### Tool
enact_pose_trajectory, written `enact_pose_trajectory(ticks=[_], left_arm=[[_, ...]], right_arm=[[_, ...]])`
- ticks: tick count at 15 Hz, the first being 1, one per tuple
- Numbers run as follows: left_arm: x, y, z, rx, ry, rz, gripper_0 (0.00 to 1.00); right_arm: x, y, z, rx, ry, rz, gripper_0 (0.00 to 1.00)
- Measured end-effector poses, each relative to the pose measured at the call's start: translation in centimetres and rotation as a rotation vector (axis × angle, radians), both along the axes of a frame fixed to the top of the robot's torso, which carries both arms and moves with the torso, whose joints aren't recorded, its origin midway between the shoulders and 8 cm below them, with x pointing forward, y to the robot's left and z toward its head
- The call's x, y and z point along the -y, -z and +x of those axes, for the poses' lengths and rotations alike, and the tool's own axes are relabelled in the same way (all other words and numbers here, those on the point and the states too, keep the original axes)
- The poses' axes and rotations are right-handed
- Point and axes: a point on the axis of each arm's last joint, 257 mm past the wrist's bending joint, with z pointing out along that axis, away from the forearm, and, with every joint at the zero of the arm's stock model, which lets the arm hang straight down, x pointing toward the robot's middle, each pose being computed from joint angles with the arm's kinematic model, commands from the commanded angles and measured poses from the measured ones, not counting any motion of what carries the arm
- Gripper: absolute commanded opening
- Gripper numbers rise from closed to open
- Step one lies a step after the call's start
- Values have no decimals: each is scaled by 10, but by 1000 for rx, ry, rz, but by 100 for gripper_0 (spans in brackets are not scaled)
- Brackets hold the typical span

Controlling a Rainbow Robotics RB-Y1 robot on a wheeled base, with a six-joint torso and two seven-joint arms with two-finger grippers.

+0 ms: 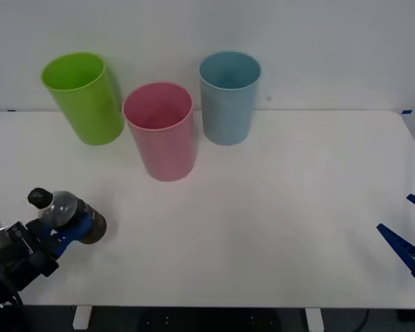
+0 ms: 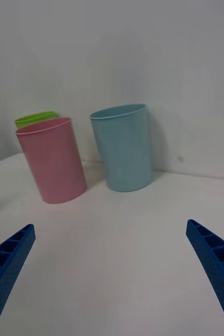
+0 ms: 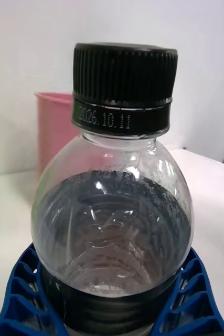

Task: Grasp the object on the table and drop it into the matching bin: aluminum can to the light blue bin, PET bottle to the pink bin.

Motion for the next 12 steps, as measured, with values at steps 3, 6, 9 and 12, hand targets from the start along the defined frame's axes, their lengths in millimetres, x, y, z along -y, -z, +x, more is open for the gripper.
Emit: enact_pose_trajectory(ticks=[3, 6, 9, 12], left_arm=[[-25, -33, -3, 1, -40, -50, 0], [-33, -67, 3, 2, -55, -101, 0], [-31, -104, 17, 10, -66, -152, 0], [-31, -135, 32, 26, -57, -189, 0]], right_arm=[[0, 0, 0, 0, 0, 0, 100], [0, 0, 0, 0, 0, 0, 100], [0, 0, 0, 0, 0, 0, 100], [0, 0, 0, 0, 0, 0, 100]])
